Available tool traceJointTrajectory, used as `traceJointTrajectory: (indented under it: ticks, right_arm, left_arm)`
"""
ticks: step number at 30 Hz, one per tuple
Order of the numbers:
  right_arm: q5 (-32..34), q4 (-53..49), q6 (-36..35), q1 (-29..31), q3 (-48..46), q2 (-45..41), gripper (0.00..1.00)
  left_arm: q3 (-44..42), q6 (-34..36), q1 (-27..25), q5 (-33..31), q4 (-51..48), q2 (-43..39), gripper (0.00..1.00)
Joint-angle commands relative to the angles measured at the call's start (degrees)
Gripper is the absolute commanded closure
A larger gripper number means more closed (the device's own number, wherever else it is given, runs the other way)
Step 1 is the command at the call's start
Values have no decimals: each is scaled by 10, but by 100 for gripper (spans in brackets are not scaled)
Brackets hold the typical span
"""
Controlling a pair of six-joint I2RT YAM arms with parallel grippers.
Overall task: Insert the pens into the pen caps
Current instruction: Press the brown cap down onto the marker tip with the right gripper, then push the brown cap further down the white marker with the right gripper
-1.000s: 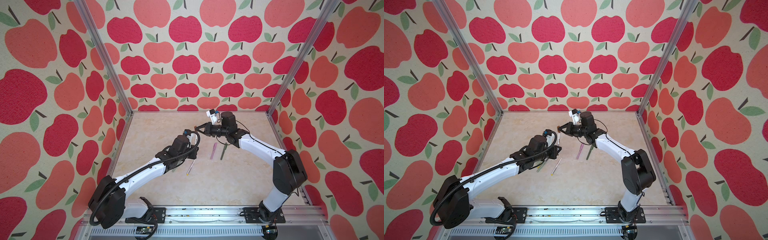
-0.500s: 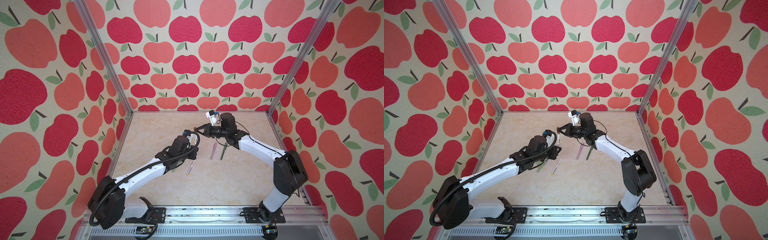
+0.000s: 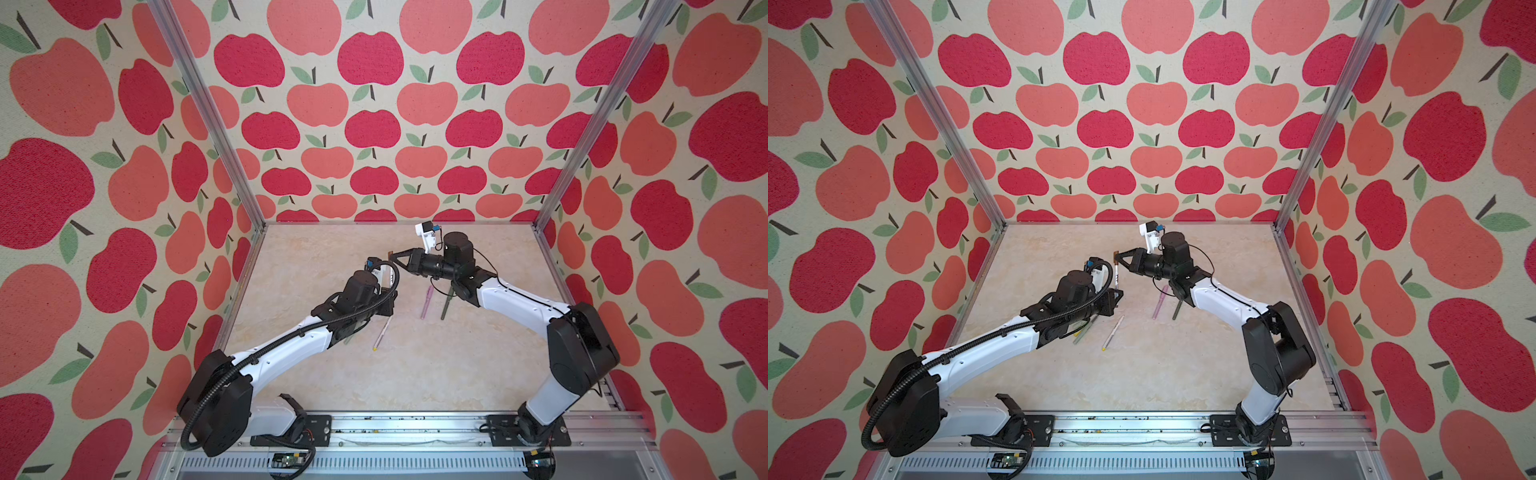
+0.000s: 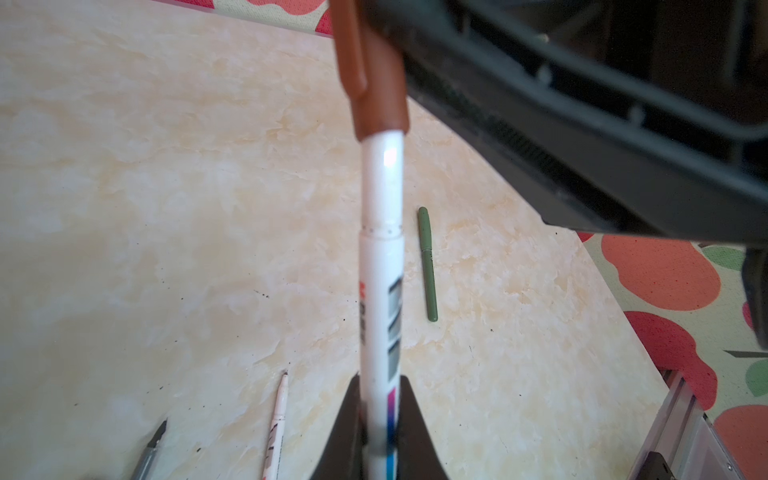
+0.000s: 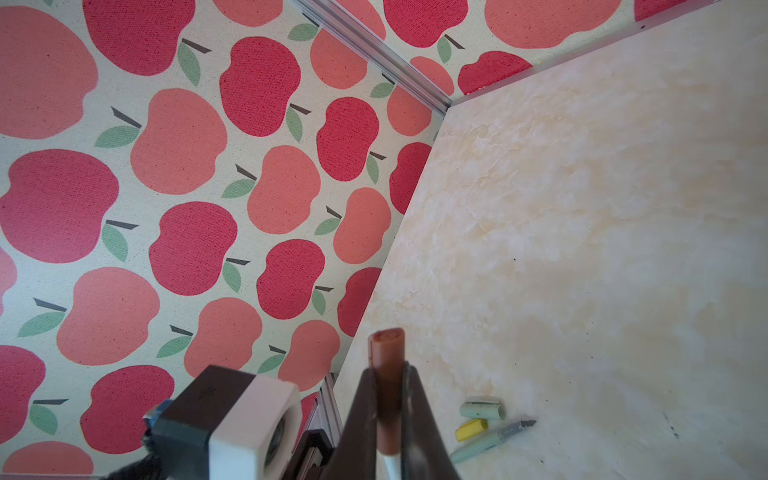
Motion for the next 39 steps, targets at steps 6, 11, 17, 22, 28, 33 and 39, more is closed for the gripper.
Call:
traceJointTrajectory:
  ticks: [6,11,17,22,28,33,39]
  right_arm:
    - [-39,1,5,15,-22,-9,100]
    - [-52,-17,-19,16,-23,-11,100]
    - [-69,-49,-74,15,-21,-25,100]
    - [-74,-57,-97,15,-27,-37,100]
    - [-85,-43,-87,19,-36,-37,100]
    - [-89,-32,-76,20,-47,-40,99]
    - [-91,-32,-71,20,-50,-46,94]
  left_arm:
    - [46,13,5,-9,74,19,100]
    - [64,31,6,-2,75,23,100]
    - [81,55,11,23,61,25,100]
    - [78,59,17,21,64,16,100]
    - [84,67,19,19,72,10,100]
    - [86,75,20,13,84,7,100]
    - [87,88,20,13,97,9,100]
